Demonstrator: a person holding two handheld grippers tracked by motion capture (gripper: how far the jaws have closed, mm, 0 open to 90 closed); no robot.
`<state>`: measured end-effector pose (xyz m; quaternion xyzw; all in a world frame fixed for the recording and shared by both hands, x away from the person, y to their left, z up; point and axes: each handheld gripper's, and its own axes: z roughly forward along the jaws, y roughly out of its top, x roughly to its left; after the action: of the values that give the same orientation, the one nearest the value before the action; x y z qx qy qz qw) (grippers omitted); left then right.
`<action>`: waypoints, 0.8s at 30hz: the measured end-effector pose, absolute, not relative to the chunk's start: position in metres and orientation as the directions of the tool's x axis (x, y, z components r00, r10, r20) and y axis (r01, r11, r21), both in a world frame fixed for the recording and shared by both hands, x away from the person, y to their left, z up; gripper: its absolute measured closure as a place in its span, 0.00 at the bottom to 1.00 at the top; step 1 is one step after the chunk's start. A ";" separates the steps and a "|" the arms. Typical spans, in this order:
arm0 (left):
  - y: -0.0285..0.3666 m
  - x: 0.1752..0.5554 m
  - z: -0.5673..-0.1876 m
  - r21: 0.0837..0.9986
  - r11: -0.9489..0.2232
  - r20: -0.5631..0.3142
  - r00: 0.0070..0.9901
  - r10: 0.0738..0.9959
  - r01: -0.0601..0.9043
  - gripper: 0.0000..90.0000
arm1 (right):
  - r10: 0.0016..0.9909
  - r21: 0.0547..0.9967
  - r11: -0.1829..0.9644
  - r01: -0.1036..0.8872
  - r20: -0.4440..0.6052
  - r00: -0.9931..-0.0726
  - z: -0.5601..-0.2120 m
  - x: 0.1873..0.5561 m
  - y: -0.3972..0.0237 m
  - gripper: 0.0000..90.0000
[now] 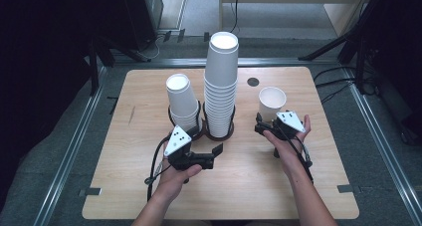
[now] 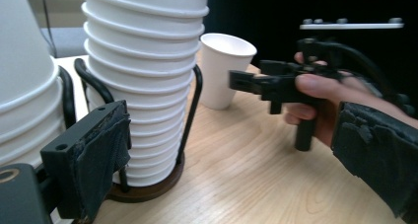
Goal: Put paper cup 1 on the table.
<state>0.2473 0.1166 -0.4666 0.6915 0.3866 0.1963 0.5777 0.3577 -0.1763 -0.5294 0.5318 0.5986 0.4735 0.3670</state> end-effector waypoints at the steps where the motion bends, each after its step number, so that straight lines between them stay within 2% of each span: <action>1: 0.116 0.248 -0.467 0.951 -0.028 -0.177 0.619 0.766 0.307 0.02 | 0.983 0.958 -0.013 0.285 0.064 -0.170 -0.528 0.356 -0.177 0.00; 9: 0.111 0.250 -0.471 0.958 -0.030 -0.151 0.595 0.789 0.284 0.02 | 0.980 0.963 -0.002 0.270 0.055 -0.189 -0.507 0.334 -0.182 0.00; 16: 0.108 0.255 -0.472 0.969 -0.007 -0.137 0.558 0.819 0.247 0.02 | 0.975 0.968 -0.040 0.248 0.093 -0.204 -0.482 0.320 -0.190 0.00; 19: 0.106 0.258 -0.472 0.968 0.000 -0.139 0.533 0.835 0.252 0.06 | 0.970 0.973 -0.049 0.225 0.100 -0.223 -0.468 0.316 -0.191 0.00; 24: 0.102 0.267 -0.469 0.962 -0.005 -0.134 0.491 0.861 0.271 0.06 | 0.961 0.980 -0.051 0.190 0.100 -0.259 -0.441 0.311 -0.187 0.00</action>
<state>0.2667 0.1020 -0.4694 0.6579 0.4302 0.2634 0.5592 0.3112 -0.1875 -0.4406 0.4903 0.5867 0.5341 0.3607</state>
